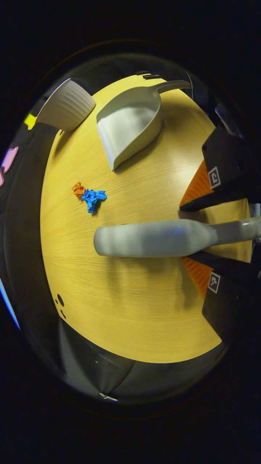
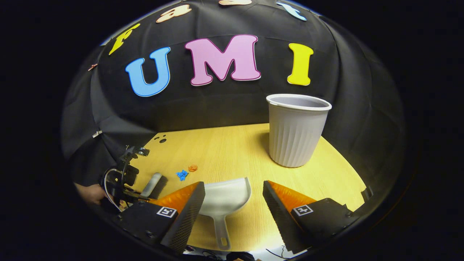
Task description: Pick up the small broom and dustpan from the desktop, sweep the trash into the dustpan with the broom, and then empty the trash into the garbage bin.
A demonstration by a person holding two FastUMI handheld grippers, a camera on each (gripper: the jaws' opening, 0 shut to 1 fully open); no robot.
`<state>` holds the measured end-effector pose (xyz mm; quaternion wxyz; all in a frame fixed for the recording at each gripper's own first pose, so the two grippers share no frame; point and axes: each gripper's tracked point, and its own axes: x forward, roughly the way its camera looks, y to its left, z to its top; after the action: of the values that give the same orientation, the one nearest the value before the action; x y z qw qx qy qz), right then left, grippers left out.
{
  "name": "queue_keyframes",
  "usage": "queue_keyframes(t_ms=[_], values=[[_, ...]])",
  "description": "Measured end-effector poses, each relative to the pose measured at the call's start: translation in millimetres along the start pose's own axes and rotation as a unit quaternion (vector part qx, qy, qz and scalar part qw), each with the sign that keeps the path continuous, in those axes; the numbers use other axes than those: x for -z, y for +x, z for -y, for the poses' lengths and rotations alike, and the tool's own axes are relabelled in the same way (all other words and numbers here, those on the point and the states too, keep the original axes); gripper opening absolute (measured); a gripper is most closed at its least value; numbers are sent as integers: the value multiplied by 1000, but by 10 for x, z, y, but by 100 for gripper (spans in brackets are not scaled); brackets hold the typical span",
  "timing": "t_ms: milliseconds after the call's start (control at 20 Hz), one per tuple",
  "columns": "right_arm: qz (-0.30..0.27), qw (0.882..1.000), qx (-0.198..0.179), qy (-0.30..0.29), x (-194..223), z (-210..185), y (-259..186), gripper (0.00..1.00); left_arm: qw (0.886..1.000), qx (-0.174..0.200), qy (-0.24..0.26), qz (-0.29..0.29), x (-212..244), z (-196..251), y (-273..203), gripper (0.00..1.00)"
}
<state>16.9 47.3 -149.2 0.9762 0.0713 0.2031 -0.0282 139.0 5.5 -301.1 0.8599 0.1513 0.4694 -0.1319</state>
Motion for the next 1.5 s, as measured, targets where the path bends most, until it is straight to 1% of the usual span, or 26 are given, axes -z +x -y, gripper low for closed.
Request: queue_keyframes(t_ms=[50, 100, 150, 250, 300, 400, 450, 600, 650, 800, 950, 1000, 1050, 1250, 1400, 1500], values=[[-1, 1000, 0, -1, 9, -7, -1, 100, 1000, 0, 1, 5, -34, 1, -20, 64], [-3, 1000, -2, -2, 29, -11, -1, 100, 1000, -2, -1, 5, -21, -8, 16, 62], [-8, 1000, -5, -5, 50, -18, 4, 100, 1000, -4, -5, 11, -44, -9, -1, 52], [-19, 1000, -8, -9, 124, -46, -15, 100, 1000, -6, -3, 13, -25, 1, 42, 37], [-22, 1000, -11, -10, 143, -86, -43, 100, 1000, -6, 1, 20, -21, 10, 26, 37], [-29, 999, -15, -15, 164, -107, -52, 100, 999, -3, -2, 46, -54, 24, 13, 33], [-38, 999, -19, -17, 198, -132, -60, 100, 998, -3, -7, 55, -45, 18, 2, 28], [-63, 997, -29, -24, 299, -208, -82, 100, 997, 10, -23, 79, -44, 42, -23, 25], [-72, 997, -32, -25, 334, -241, -89, 100, 996, 11, -23, 87, -66, 25, -54, 22], [-100, 994, -40, -16, 438, -309, -56, 100, 993, 14, -30, 116, -126, -23, -215, 24], [-143, 989, -45, 5, 626, -357, 0, 100, 989, 27, -56, 135, -118, -60, -416, 25], [-153, 987, -44, 13, 678, -361, 34, 100, 987, 31, -65, 142, -101, -94, -496, 23], [-162, 986, -42, 17, 714, -364, 61, 99, 986, 32, -71, 147, -67, -139, -558, 24], [-197, 980, -21, 6, 878, -295, 172, 99, 983, 27, -94, 155, 94, -349, -719, 23], [-229, 973, -19, 3, 1074, -307, 260, 99, 982, 19, -110, 149, 254, -468, -758, 24], [-252, 968, -19, -6, 1236, -324, 300, 99, 983, 6, -114, 146, 367, -576, -798, 24]])
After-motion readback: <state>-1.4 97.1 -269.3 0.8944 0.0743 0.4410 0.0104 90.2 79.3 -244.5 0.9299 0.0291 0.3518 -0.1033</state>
